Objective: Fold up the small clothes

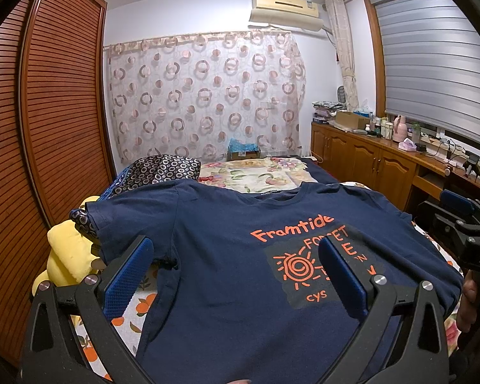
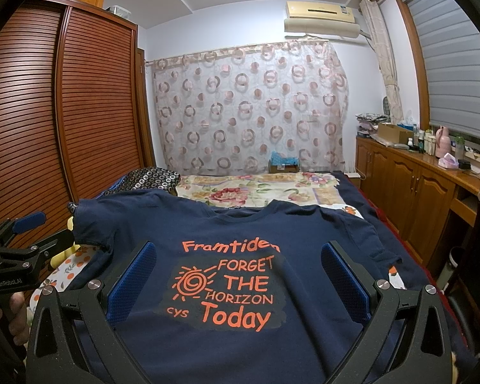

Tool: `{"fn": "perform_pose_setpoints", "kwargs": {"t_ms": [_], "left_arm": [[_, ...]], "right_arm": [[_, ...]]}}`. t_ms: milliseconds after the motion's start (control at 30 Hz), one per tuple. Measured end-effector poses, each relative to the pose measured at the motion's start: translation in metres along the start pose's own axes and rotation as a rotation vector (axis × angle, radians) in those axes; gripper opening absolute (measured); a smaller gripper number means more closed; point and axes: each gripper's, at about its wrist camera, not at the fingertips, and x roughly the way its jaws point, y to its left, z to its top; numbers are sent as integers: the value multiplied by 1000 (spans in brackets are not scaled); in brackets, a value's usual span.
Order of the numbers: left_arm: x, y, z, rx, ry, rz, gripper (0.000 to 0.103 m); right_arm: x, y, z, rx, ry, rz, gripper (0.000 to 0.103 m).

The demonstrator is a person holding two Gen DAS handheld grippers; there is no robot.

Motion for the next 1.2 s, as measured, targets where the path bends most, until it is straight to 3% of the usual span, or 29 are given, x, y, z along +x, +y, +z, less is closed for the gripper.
{"fn": "perform_pose_setpoints", "kwargs": {"t_ms": [900, 1200], "left_arm": [[-1, 0, 2, -1, 6, 1, 103], [29, 17, -6, 18, 38, 52, 103]], "right_arm": [[1, -2, 0, 1, 9, 1, 103], [15, -3, -5, -3, 48, 33, 103]]}}
